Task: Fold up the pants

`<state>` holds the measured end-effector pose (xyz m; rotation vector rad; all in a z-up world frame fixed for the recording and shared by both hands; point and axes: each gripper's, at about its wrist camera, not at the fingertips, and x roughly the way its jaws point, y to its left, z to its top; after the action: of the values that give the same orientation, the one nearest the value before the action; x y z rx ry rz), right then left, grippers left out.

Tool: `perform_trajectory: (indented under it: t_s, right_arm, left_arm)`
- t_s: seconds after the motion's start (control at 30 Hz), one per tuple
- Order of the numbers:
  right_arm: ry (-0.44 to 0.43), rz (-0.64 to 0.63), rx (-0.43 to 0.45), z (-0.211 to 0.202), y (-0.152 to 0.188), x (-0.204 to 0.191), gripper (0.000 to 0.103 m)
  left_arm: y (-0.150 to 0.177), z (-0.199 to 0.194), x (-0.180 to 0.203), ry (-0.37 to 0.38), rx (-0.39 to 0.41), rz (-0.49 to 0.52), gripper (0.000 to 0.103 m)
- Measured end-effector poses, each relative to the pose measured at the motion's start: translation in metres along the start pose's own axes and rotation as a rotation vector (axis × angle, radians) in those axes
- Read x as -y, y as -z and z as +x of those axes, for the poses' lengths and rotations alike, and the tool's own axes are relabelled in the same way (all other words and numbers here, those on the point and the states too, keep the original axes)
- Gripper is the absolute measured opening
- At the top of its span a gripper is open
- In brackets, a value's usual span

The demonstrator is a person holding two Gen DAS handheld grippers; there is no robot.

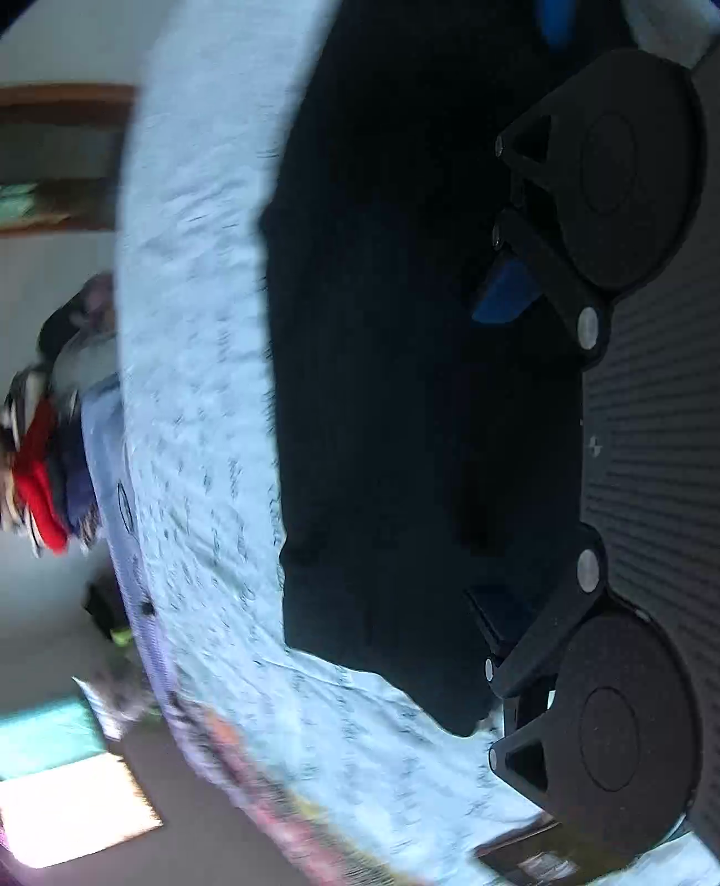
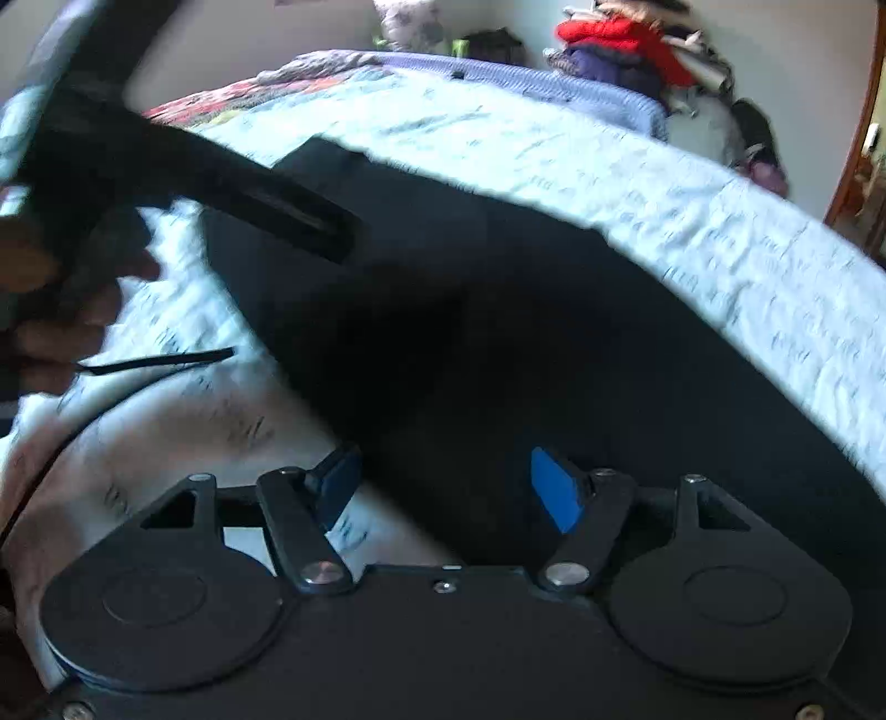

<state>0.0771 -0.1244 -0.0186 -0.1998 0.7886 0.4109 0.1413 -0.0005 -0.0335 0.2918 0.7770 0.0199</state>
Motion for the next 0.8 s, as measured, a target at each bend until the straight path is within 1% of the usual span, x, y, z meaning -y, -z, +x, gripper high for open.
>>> perform_trajectory:
  t_s: [0.03, 0.07, 0.13, 0.2, 0.23, 0.3, 0.33, 0.43, 0.5, 0.57, 0.63, 0.67, 0.7, 0.8]
  right_arm:
    - [0.007, 0.001, 0.016, -0.01, 0.004, 0.001, 0.069]
    - [0.028, 0.036, 0.055, -0.025, 0.011, 0.007, 0.068]
    - [0.107, 0.187, 0.161, -0.055, 0.03, 0.032, 0.069]
    - [0.194, 0.407, 0.243, -0.087, 0.055, 0.07, 0.072]
    - [0.231, 0.52, 0.278, -0.102, 0.07, 0.089, 0.072]
    - [0.298, 0.761, 0.356, -0.133, 0.109, 0.127, 0.073]
    - [0.324, 0.885, 0.408, -0.149, 0.133, 0.145, 0.074]
    - [0.362, 1.227, 0.565, -0.187, 0.202, 0.183, 0.075]
    - [0.353, 1.418, 0.662, -0.203, 0.243, 0.199, 0.075]
    - [0.334, 1.525, 0.731, -0.21, 0.275, 0.208, 0.075]
    - [0.311, 1.561, 0.763, -0.213, 0.291, 0.213, 0.074]
    - [0.285, 1.565, 0.767, -0.21, 0.294, 0.215, 0.073]
    - [0.28, 1.574, 0.767, -0.21, 0.296, 0.216, 0.071]
    - [0.293, 1.562, 0.756, -0.209, 0.295, 0.221, 0.071]
  left_arm:
    - [0.005, -0.001, 0.004, -0.019, 0.019, 0.029, 0.102]
    - [0.009, -0.003, 0.005, -0.029, 0.041, 0.049, 0.102]
    - [0.009, -0.008, 0.002, -0.041, 0.039, 0.049, 0.102]
    - [0.002, -0.014, 0.0, -0.038, 0.029, 0.015, 0.101]
    - [-0.003, -0.019, 0.001, -0.024, 0.036, 0.003, 0.101]
    - [-0.009, -0.032, 0.008, 0.02, 0.063, -0.006, 0.101]
    - [-0.012, -0.039, 0.015, 0.042, 0.078, -0.003, 0.101]
    - [-0.017, -0.053, 0.043, 0.116, 0.097, 0.033, 0.102]
    - [-0.017, -0.059, 0.064, 0.157, 0.094, 0.075, 0.102]
    - [-0.013, -0.067, 0.087, 0.178, 0.1, 0.127, 0.102]
    - [-0.008, -0.073, 0.107, 0.189, 0.115, 0.179, 0.102]
    - [-0.007, -0.077, 0.115, 0.198, 0.125, 0.201, 0.102]
    - [-0.007, -0.081, 0.122, 0.207, 0.134, 0.217, 0.102]
    - [-0.007, -0.095, 0.14, 0.247, 0.176, 0.245, 0.102]
